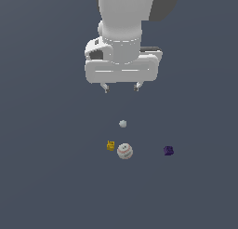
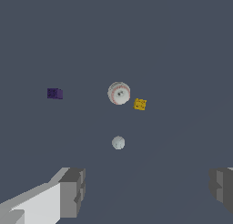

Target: Pick up a designated object from a clutter of objects.

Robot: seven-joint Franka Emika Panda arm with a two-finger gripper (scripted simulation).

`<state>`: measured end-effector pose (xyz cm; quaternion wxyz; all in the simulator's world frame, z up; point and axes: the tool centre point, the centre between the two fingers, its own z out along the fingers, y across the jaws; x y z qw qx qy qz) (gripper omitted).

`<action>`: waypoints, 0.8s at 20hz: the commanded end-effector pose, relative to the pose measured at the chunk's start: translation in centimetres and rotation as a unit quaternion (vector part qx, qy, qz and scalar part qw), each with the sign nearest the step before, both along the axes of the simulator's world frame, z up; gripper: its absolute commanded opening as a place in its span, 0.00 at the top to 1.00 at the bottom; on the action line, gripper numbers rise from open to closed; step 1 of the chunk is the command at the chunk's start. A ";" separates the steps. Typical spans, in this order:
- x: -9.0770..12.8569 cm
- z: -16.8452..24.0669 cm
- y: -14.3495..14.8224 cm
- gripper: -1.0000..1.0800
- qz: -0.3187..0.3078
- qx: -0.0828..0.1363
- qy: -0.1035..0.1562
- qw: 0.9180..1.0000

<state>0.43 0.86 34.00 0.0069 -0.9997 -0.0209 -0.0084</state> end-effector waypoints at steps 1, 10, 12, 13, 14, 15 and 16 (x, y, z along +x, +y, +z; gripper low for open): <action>0.0 0.0 0.0 0.04 0.000 0.000 0.000 1.000; 0.5 1.8 0.5 0.04 -0.018 0.015 -0.019 1.000; 0.5 1.9 0.6 0.04 -0.018 0.016 -0.020 1.000; 0.5 1.8 0.5 0.04 -0.017 0.015 -0.019 1.000; 0.5 1.7 0.5 0.04 -0.018 0.015 -0.019 1.000; 0.6 1.7 0.5 0.04 -0.019 0.015 -0.018 1.000; 0.6 1.6 0.5 0.04 -0.021 0.015 -0.018 0.999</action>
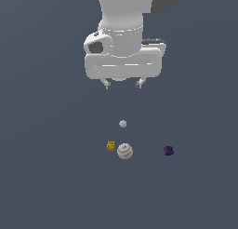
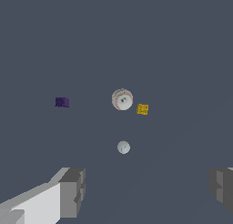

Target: Pick up a designated object from a clutter of objects.

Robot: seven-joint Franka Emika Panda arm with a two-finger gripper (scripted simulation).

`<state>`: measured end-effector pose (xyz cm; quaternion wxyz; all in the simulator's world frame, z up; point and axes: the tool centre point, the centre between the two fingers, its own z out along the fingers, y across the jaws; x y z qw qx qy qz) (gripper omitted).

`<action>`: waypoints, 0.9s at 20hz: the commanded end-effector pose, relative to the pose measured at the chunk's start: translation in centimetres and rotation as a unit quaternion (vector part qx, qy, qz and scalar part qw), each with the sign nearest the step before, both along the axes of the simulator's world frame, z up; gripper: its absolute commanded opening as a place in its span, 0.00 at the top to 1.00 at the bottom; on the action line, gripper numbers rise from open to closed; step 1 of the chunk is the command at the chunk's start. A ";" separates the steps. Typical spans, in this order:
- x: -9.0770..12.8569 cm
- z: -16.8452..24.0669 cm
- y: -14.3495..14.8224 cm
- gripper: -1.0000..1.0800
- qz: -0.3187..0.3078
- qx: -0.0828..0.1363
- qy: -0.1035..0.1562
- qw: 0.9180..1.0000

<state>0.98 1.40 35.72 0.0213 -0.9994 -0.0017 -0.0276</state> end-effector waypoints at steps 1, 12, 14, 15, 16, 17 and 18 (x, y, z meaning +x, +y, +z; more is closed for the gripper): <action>0.1 -0.2 0.0 0.04 -0.005 0.000 0.001 1.000; 1.6 -2.4 0.2 0.04 -0.074 0.005 0.006 0.997; 2.0 -3.1 0.3 0.04 -0.094 0.006 0.008 0.995; 2.2 -3.4 0.3 0.04 -0.106 0.007 0.009 0.994; 2.4 -3.8 0.3 0.04 -0.117 0.007 0.010 0.993; 2.7 -4.3 0.4 0.04 -0.130 0.008 0.011 0.991; 2.9 -4.7 0.4 0.04 -0.143 0.008 0.012 0.990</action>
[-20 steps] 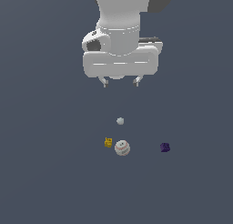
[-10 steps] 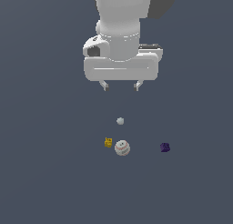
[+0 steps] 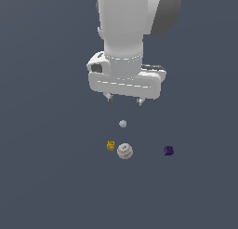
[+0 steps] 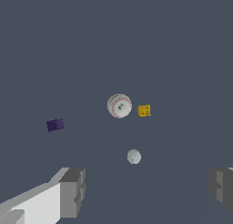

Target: Pick up a designated object from a clutter of objects.

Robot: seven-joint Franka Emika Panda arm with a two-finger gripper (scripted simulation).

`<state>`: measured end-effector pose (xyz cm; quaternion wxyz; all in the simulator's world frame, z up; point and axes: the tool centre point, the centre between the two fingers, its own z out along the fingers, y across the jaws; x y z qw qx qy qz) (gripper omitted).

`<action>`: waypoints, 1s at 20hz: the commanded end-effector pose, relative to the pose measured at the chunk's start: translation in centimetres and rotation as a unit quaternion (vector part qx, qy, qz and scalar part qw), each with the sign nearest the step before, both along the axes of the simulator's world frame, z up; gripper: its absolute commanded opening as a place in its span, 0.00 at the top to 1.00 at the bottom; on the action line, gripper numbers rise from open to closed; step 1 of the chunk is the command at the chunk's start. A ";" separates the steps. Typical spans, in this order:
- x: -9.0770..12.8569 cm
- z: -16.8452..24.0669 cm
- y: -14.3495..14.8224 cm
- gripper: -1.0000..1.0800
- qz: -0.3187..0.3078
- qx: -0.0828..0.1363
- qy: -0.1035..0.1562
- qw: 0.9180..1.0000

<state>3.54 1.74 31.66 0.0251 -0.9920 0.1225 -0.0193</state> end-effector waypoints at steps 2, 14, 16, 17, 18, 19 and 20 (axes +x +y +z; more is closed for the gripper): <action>0.8 -1.6 0.1 0.04 -0.045 0.002 0.004 0.999; 3.3 -7.2 0.5 0.04 -0.198 0.004 0.017 0.980; 3.7 -8.2 0.6 0.04 -0.224 0.004 0.019 0.975; 3.8 -8.7 0.6 0.04 -0.236 0.004 0.019 0.972; 4.0 -9.2 0.6 0.04 -0.249 0.004 0.020 0.968; 4.2 -9.7 0.7 0.04 -0.261 0.004 0.021 0.965; 4.3 -10.2 0.7 0.04 -0.273 0.004 0.022 0.962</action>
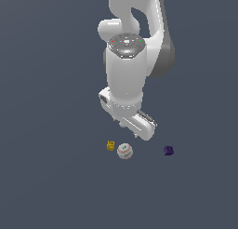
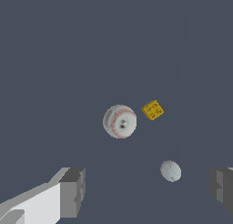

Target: Pick up a designated object from a clutter of objects.

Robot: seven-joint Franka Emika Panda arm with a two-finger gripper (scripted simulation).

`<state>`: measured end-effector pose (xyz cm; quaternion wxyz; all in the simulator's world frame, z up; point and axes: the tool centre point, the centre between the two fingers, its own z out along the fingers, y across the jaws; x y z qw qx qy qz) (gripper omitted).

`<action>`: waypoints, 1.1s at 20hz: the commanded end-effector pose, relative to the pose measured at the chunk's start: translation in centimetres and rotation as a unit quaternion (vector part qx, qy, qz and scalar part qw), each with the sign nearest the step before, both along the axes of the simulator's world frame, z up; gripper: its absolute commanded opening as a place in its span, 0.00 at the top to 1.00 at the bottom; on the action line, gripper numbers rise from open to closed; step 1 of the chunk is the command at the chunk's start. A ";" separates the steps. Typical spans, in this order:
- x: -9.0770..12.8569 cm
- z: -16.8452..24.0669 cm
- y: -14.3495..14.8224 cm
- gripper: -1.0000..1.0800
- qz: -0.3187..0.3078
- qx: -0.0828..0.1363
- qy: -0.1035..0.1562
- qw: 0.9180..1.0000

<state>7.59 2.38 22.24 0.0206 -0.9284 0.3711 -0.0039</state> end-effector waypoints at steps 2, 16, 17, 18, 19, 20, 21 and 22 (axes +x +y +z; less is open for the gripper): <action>0.5 -1.8 0.1 0.04 -0.046 -0.001 0.003 0.999; 2.0 -8.9 0.4 0.04 -0.219 -0.008 0.013 0.976; 2.1 -9.3 0.4 0.04 -0.229 -0.009 0.014 0.973; 2.1 -9.7 0.4 0.04 -0.238 -0.009 0.014 0.971; 2.2 -10.1 0.4 0.04 -0.247 -0.010 0.014 0.969; 2.2 -10.5 0.4 0.04 -0.255 -0.010 0.015 0.967; 2.3 -10.8 0.4 0.04 -0.262 -0.011 0.015 0.965; 2.3 -11.1 0.4 0.04 -0.268 -0.011 0.015 0.963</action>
